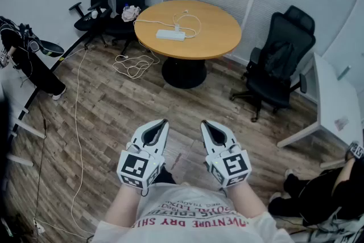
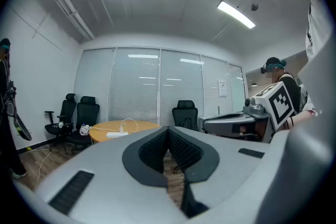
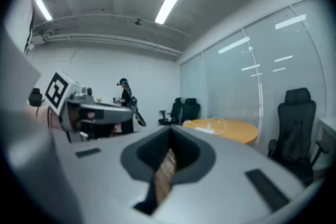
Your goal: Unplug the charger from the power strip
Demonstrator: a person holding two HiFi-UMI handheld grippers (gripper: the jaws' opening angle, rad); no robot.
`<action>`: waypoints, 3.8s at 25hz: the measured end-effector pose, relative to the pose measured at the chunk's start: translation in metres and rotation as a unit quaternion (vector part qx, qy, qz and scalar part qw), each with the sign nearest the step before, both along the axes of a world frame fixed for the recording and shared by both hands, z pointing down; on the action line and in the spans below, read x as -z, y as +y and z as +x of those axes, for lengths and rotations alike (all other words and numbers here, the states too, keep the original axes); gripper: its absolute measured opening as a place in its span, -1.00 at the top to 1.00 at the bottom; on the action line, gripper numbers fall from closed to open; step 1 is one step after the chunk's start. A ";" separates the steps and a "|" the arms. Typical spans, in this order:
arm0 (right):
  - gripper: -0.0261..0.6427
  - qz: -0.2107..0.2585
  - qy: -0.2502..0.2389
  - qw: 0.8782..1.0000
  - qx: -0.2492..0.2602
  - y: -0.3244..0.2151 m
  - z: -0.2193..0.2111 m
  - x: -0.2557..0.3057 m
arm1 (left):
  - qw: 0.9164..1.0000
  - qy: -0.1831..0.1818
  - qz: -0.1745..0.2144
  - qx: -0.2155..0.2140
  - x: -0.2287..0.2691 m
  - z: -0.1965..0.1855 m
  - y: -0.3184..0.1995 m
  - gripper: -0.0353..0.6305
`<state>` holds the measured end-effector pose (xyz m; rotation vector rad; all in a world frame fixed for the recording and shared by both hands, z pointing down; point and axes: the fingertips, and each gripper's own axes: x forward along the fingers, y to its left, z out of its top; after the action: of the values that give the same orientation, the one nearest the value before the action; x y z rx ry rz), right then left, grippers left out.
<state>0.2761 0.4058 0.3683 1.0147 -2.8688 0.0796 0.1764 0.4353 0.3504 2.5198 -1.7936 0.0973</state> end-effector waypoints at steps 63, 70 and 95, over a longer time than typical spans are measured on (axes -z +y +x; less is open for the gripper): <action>0.83 -0.065 0.010 0.996 0.054 -0.455 -0.201 -0.040 | 0.995 0.038 -0.047 0.077 -0.034 -0.212 -0.422 0.79; 0.83 -0.086 0.026 0.994 0.069 -0.550 -0.190 -0.057 | 0.993 0.037 -0.061 0.095 -0.045 -0.202 -0.510 0.79; 0.83 -0.225 0.094 0.963 -0.114 -0.714 -0.282 -0.171 | 0.982 0.005 -0.148 -0.120 -0.151 -0.300 -0.748 0.79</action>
<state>-0.0064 -0.3082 0.5395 1.1692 -2.3896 0.5873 -0.1237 -0.3126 0.5010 2.4957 -1.3455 0.3325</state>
